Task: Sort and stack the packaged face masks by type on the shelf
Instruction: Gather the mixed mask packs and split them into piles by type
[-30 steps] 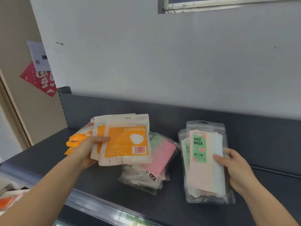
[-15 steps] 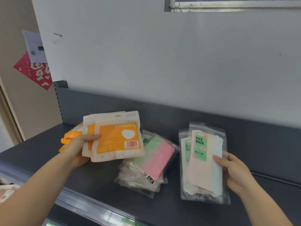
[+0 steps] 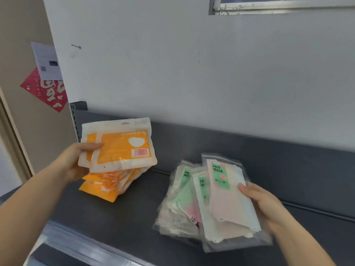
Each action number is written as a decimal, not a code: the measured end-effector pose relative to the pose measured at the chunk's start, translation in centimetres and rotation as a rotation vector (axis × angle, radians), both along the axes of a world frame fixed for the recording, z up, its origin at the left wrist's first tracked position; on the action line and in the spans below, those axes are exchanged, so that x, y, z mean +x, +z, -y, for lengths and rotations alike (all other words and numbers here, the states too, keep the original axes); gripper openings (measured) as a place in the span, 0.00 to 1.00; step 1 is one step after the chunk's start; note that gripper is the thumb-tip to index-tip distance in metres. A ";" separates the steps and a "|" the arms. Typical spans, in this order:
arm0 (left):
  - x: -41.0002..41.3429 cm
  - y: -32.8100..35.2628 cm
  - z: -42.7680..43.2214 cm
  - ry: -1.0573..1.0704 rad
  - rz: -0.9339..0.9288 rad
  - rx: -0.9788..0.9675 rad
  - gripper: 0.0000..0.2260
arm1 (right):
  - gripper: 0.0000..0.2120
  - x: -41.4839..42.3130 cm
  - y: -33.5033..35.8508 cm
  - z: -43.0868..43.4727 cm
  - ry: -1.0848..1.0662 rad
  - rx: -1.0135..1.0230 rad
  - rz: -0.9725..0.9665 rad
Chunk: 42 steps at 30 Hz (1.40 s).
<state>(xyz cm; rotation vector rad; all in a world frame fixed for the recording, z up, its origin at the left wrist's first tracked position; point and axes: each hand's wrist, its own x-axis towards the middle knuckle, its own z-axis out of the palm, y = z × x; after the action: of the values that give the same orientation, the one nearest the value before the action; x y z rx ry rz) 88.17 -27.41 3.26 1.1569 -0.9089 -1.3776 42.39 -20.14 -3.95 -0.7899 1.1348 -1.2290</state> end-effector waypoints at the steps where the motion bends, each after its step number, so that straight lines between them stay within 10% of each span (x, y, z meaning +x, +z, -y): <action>1: 0.8 0.1 0.8 -0.012 0.009 0.008 0.14 | 0.19 1.0 0.0 0.5 -0.027 -0.013 -0.007; 5: 4.2 0.4 4.5 -0.078 0.057 0.035 0.15 | 0.12 4.6 -0.6 2.7 -0.217 0.007 -0.110; 12: 7.8 -2.1 10.9 -0.209 0.177 0.119 0.14 | 0.39 7.7 -2.2 3.7 -0.428 0.017 -0.507; 27: 10.7 -6.2 16.1 -0.391 0.300 0.118 0.18 | 0.16 8.7 -1.7 0.2 -0.680 0.010 -0.727; 42: 9.7 -5.5 15.2 -0.287 0.374 0.137 0.34 | 0.32 11.0 -2.5 -1.0 -0.289 0.119 -0.880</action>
<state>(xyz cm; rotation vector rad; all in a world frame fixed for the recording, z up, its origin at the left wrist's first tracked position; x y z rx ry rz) 97.88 -42.62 -2.23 1.4631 -1.3026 -1.4956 53.36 -19.17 -6.49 -1.1469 2.0717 -1.0342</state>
